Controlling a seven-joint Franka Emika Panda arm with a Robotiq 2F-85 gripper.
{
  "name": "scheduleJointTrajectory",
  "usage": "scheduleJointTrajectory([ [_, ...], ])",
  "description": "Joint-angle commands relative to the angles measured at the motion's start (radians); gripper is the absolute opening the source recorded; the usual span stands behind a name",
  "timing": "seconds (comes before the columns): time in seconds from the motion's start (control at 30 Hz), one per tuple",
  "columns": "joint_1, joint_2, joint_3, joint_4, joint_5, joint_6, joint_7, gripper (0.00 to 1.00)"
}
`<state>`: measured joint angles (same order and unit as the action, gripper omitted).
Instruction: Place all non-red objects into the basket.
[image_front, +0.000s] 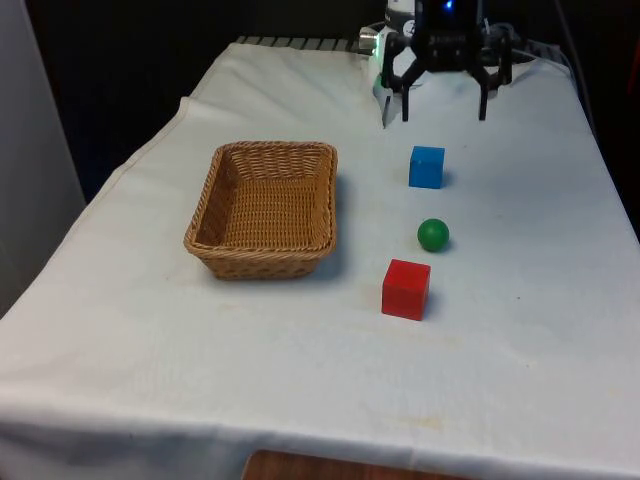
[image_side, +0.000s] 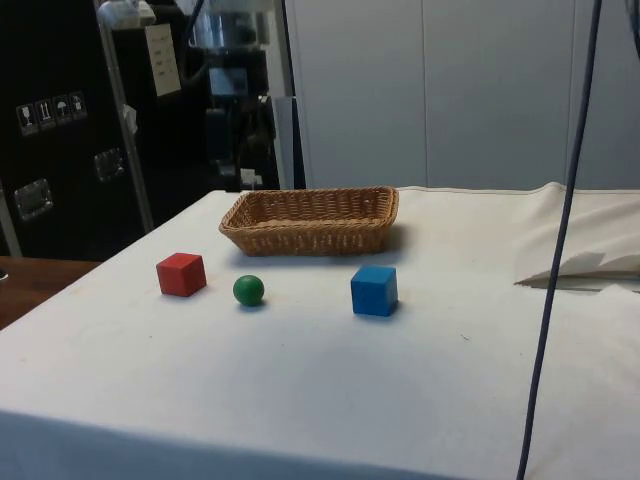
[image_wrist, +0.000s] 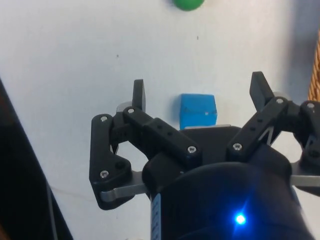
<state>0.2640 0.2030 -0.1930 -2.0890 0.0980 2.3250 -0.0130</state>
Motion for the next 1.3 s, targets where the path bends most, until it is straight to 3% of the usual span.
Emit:
scheduleJointTrajectory([
  [0.0, -0.001, 0.024, 0.005, 0.009, 0.016, 0.015, -0.006, 1.00],
  [0.37, -0.002, 0.118, 0.019, 0.030, 0.034, 0.077, -0.006, 1.00],
  [0.83, -0.005, 0.169, 0.027, 0.035, 0.052, 0.118, -0.011, 1.00],
  [0.87, 0.000, 0.165, 0.019, 0.037, 0.035, 0.103, -0.001, 1.00],
  [0.97, -0.007, 0.184, 0.030, 0.033, 0.059, 0.137, -0.015, 1.00],
  [1.1, -0.005, 0.204, 0.030, 0.022, 0.069, 0.179, -0.018, 1.00],
  [1.13, 0.000, 0.203, 0.021, 0.031, 0.053, 0.155, -0.007, 1.00],
  [1.27, -0.004, 0.222, 0.031, 0.012, 0.068, 0.218, -0.015, 1.00],
])
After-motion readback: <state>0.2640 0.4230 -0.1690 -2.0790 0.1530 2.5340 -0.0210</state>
